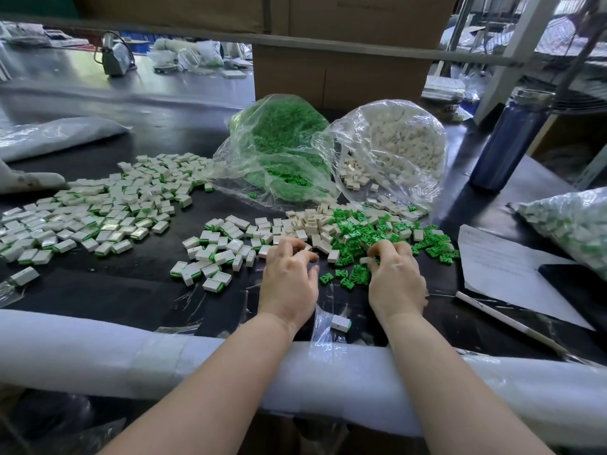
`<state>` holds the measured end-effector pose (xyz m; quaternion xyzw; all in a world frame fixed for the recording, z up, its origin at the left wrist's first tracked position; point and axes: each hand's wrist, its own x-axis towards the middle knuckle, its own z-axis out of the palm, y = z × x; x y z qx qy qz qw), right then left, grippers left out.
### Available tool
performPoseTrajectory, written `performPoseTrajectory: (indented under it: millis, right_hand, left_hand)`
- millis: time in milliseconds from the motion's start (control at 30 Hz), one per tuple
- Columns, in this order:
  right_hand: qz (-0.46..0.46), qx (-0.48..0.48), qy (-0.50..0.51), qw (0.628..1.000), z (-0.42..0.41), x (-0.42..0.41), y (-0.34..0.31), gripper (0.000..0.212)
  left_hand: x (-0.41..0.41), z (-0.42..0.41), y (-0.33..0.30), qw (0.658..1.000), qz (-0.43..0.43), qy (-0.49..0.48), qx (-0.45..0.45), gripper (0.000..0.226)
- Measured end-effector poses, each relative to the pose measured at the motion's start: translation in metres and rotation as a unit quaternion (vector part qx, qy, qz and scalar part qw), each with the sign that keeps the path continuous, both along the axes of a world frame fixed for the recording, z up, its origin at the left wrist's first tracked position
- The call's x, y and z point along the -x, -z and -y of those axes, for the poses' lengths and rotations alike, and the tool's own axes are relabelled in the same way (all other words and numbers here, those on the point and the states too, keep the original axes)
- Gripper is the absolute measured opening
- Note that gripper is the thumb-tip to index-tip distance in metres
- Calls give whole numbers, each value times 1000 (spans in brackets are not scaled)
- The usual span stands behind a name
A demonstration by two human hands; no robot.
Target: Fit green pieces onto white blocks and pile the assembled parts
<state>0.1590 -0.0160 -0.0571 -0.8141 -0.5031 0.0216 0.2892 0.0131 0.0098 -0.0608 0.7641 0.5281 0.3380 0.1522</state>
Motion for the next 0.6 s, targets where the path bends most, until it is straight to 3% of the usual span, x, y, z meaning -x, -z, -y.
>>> performPoseTrajectory:
  millis: [133,233,333,433,600]
  right_hand:
    - [-2,-52,-11,999,3,0,-1,8]
    - [-33,-118,-93,988,8,5,-6,10]
    - [-69,-117,-194,972,13,13,-11,5]
    - [-90,-91,-241,962,15,19,-12,9]
    - [9,-70,-229,971,12,18,-9,21]
  left_hand:
    - [0,1,-1,1000,-1,10,4,23]
    - [0,2,-5,1000,10,20,-2,26]
    - [0,3,-9,997,32,66,-6,35]
    - [-1,4,-11,993,83,80,21,22]
    - [1,-1,-7,988,144,8,50,14]
